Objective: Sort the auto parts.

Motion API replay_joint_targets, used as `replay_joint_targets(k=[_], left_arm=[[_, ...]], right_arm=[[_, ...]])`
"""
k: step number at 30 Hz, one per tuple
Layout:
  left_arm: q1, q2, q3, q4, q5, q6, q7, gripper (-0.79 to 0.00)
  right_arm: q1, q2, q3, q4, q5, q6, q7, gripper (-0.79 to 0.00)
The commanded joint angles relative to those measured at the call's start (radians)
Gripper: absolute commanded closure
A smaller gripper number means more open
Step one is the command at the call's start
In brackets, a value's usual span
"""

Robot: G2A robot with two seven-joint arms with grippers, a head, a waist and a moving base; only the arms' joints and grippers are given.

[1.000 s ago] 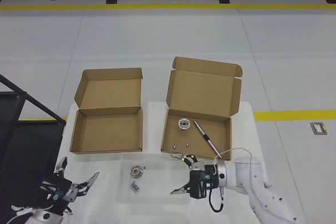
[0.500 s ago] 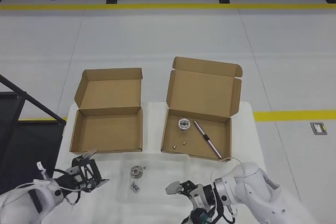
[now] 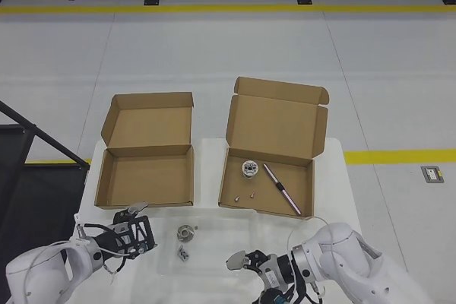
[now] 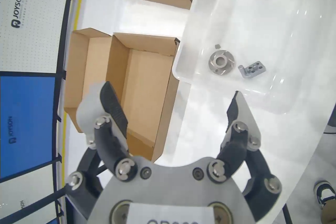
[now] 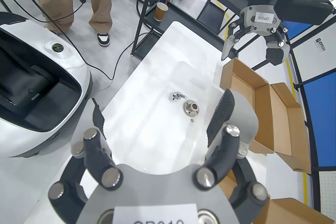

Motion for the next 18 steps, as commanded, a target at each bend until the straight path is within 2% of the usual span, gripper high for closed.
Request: replay_joint_targets(k=[1,8,11,14,18], left_arm=[[0.0,0.0,0.0,0.0,0.0,0.0,0.0,-0.785],[0.0,0.0,0.0,0.0,0.0,0.0,0.0,-0.785],[-0.002,0.005,0.025,-0.02,0.013,0.0,0.01,-0.785],[-0.024,0.029,0.093,-0.034,0.066,0.0,-0.002,-0.785],[-0.081,0.075,0.168,-0.007,0.069,0.0,0.024,-0.785]], right_arm=[[0.0,0.0,0.0,0.0,0.0,0.0,0.0,-0.785],[0.0,0.0,0.0,0.0,0.0,0.0,0.0,-0.785],[0.0,0.0,0.0,0.0,0.0,0.0,0.0,-0.785],[0.0,0.0,0.0,0.0,0.0,0.0,0.0,-0.785],[0.0,0.0,0.0,0.0,0.0,0.0,0.0,-0.785]])
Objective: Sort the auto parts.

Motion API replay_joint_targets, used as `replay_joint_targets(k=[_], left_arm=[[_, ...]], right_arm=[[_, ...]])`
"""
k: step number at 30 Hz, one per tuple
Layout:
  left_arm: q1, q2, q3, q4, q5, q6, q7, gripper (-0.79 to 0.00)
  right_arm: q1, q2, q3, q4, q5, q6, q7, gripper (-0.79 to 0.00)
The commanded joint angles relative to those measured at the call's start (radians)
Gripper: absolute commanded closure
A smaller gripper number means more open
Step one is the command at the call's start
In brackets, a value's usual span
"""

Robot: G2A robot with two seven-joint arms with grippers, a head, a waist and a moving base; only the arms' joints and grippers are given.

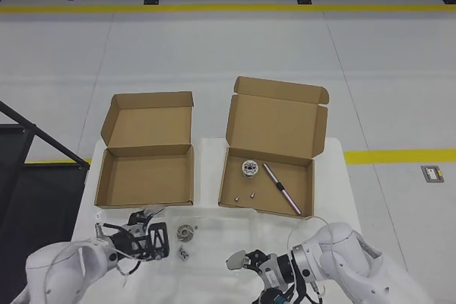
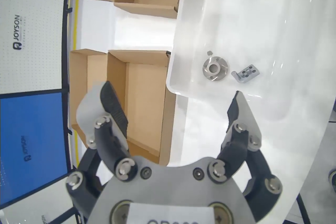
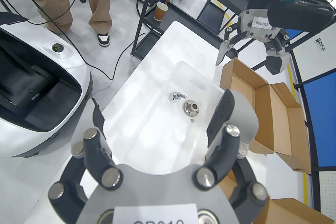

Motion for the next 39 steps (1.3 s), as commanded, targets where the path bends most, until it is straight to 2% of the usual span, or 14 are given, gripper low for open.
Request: replay_joint_targets(k=[1,5,9,12,15,19,33,38,39], left_arm=[[-0.035,0.028,0.04,0.011,-0.004,0.0,0.009,-0.785],[-0.102,0.093,0.153,0.045,-0.01,0.0,0.014,-0.785],[-0.214,0.154,0.279,0.099,-0.047,0.0,0.018,-0.785],[-0.308,0.191,0.398,0.135,-0.108,0.0,-0.03,-0.785],[-0.417,0.222,0.525,0.174,-0.213,0.0,-0.09,-0.785],[-0.557,0.249,0.711,0.227,-0.451,0.0,-0.186,-0.785],[-0.549,0.249,0.714,0.232,-0.454,0.007,-0.186,-0.785],[-0.547,0.236,0.742,0.256,-0.456,0.001,-0.282,-0.785],[-0.553,0.233,0.75,0.254,-0.458,0.0,-0.304,-0.723]], right_arm=[[0.0,0.0,0.0,0.0,0.0,0.0,0.0,-0.785],[0.0,0.0,0.0,0.0,0.0,0.0,0.0,-0.785],[0.0,0.0,0.0,0.0,0.0,0.0,0.0,-0.785],[0.0,0.0,0.0,0.0,0.0,0.0,0.0,-0.785],[0.0,0.0,0.0,0.0,0.0,0.0,0.0,-0.785],[0.0,0.0,0.0,0.0,0.0,0.0,0.0,-0.785],[0.0,0.0,0.0,0.0,0.0,0.0,0.0,-0.785],[0.0,0.0,0.0,0.0,0.0,0.0,0.0,-0.785],[0.0,0.0,0.0,0.0,0.0,0.0,0.0,-0.785]])
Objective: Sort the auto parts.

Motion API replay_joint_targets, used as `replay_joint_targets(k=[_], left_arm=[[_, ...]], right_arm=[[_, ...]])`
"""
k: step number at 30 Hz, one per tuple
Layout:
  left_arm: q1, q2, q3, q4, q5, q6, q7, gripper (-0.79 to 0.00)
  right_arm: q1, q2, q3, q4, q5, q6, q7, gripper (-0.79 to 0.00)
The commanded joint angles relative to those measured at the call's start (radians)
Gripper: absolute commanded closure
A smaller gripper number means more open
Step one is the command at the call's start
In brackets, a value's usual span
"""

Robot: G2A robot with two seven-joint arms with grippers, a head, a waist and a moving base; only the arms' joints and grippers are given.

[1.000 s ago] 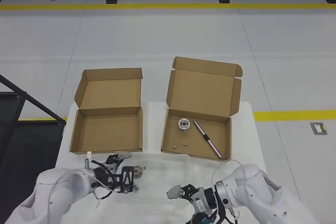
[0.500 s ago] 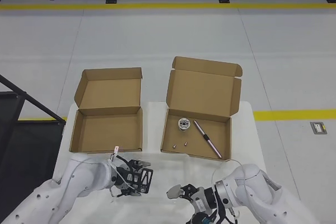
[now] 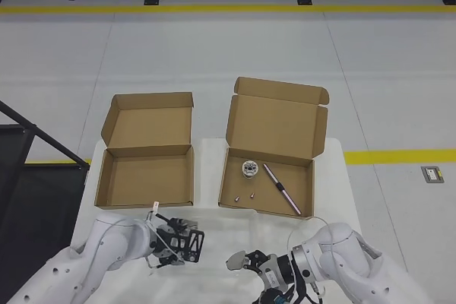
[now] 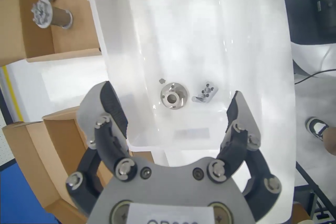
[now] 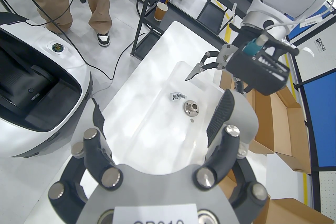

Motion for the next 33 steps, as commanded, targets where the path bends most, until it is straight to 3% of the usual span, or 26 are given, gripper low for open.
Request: replay_joint_targets(k=[1,2,5,13,23,24,25,30,33], left_arm=[[-0.01,-0.007,0.016,0.002,-0.009,-0.002,-0.042,-0.582],[-0.016,-0.01,0.024,0.005,-0.019,-0.002,-0.057,-0.523],[-0.041,-0.019,0.052,0.022,-0.02,-0.002,-0.118,-0.471],[-0.108,-0.064,0.12,0.102,-0.056,0.008,-0.2,-0.416],[-0.173,-0.14,0.207,0.212,-0.043,0.04,-0.275,-0.539],[-0.178,-0.147,0.212,0.223,-0.044,0.039,-0.277,-0.499],[-0.183,-0.154,0.217,0.234,-0.045,0.035,-0.281,-0.4],[-0.204,-0.184,0.235,0.284,-0.056,0.02,-0.308,-0.533],[-0.215,-0.2,0.24,0.311,-0.063,0.007,-0.322,-0.499]], right_arm=[[0.0,0.0,0.0,0.0,0.0,0.0,0.0,-0.785],[0.0,0.0,0.0,0.0,0.0,0.0,0.0,-0.785],[0.0,0.0,0.0,0.0,0.0,0.0,0.0,-0.785],[0.0,0.0,0.0,0.0,0.0,0.0,0.0,-0.785],[0.0,0.0,0.0,0.0,0.0,0.0,0.0,-0.785],[0.0,0.0,0.0,0.0,0.0,0.0,0.0,-0.785],[0.0,0.0,0.0,0.0,0.0,0.0,0.0,-0.785],[0.0,0.0,0.0,0.0,0.0,0.0,0.0,-0.785],[0.0,0.0,0.0,0.0,0.0,0.0,0.0,-0.785]])
